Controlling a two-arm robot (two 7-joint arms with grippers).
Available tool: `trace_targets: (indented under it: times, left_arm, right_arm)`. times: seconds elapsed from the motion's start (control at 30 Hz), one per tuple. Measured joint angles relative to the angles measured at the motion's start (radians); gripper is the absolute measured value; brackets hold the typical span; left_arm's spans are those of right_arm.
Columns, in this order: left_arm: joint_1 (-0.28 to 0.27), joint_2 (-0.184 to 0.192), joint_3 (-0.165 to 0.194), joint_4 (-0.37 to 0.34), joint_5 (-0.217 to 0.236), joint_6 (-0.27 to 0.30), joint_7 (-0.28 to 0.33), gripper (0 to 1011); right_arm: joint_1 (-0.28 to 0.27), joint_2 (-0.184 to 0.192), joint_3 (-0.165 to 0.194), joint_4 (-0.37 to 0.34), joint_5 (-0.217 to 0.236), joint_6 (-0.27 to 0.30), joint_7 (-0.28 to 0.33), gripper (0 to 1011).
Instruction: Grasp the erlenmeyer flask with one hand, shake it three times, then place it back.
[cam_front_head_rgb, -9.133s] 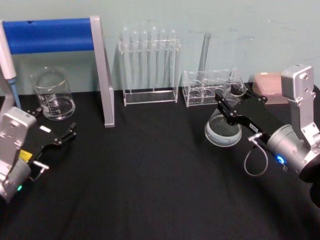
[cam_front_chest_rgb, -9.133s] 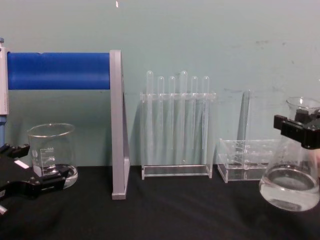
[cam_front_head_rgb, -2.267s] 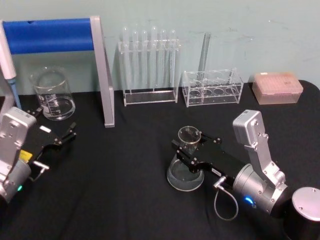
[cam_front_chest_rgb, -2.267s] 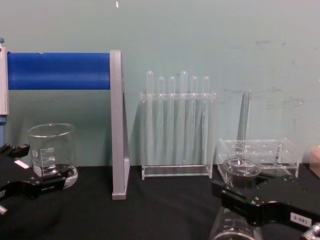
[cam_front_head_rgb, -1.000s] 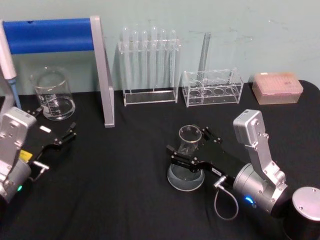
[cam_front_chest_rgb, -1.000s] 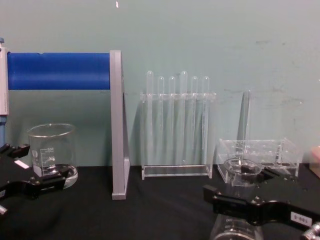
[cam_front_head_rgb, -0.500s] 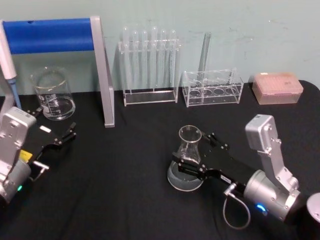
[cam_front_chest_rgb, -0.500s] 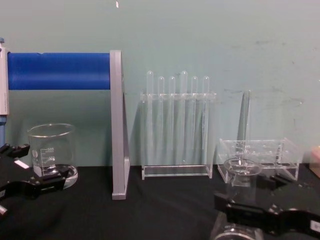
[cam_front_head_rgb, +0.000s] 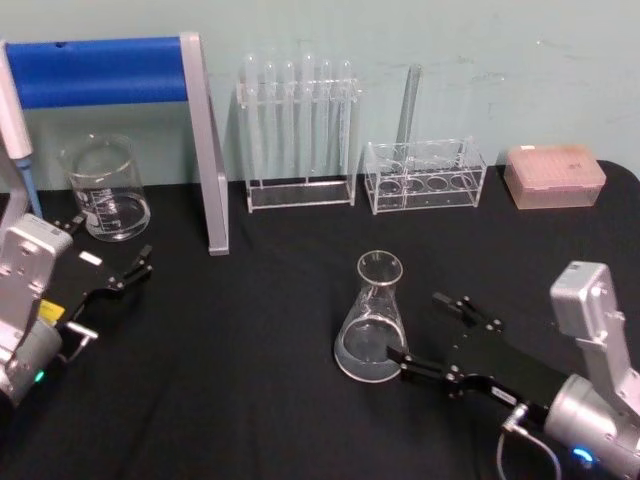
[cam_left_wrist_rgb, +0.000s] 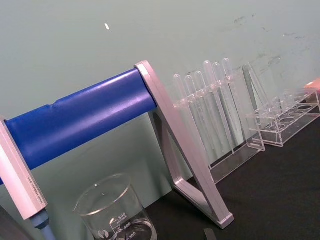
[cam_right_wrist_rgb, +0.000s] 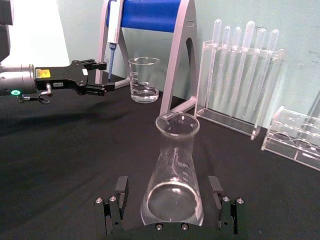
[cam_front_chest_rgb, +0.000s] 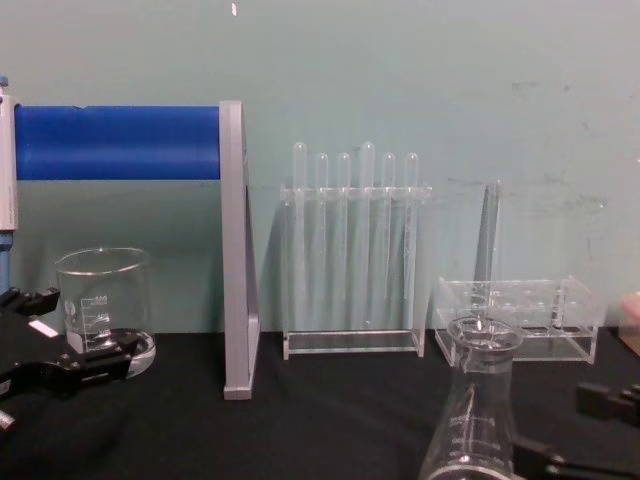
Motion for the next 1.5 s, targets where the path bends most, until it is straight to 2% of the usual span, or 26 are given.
trace_targets:
  times: [0.2,0.43,0.6,0.7,0.8,0.93,1.03,1.1,1.33,1.5]
  left_arm:
    - [0.000,0.000,0.000,0.000,0.000,0.000,0.000,1001]
    - [0.000,0.000,0.000,0.000,0.000,0.000,0.000,1001]
    - [0.000,0.000,0.000,0.000,0.000,0.000,0.000,1001]
    - [0.000,0.000,0.000,0.000,0.000,0.000,0.000,1001]
    - [0.000,0.000,0.000,0.000,0.000,0.000,0.000,1001]
    - [0.000,0.000,0.000,0.000,0.000,0.000,0.000,1001]
    - [0.000,0.000,0.000,0.000,0.000,0.000,0.000,1001]
    - [0.000,0.000,0.000,0.000,0.000,0.000,0.000,1001]
    - [0.000,0.000,0.000,0.000,0.000,0.000,0.000,1001]
    - [0.000,0.000,0.000,0.000,0.000,0.000,0.000,1001]
  right_arm:
    - [-0.032,0.026,0.032,-0.016,0.015,-0.012,-0.006,1000]
    - [-0.015,0.009,0.063,0.012,0.002,-0.012,-0.062,1000]
    - [0.019,-0.026,0.077,0.053,-0.041,-0.017,-0.117,1000]
    - [0.059,-0.072,0.083,0.098,-0.089,-0.035,-0.178,1000]
    - [0.084,-0.099,0.083,0.126,-0.118,-0.044,-0.211,1000]
    - [0.138,-0.143,0.069,0.191,-0.184,-0.065,-0.260,1000]
    - [0.165,-0.162,0.060,0.224,-0.219,-0.076,-0.281,1000]
    - [0.196,-0.182,0.049,0.266,-0.260,-0.091,-0.302,1000]
    - [0.238,-0.212,0.033,0.329,-0.337,-0.116,-0.334,1000]
    - [0.244,-0.222,0.035,0.343,-0.359,-0.117,-0.335,1000]
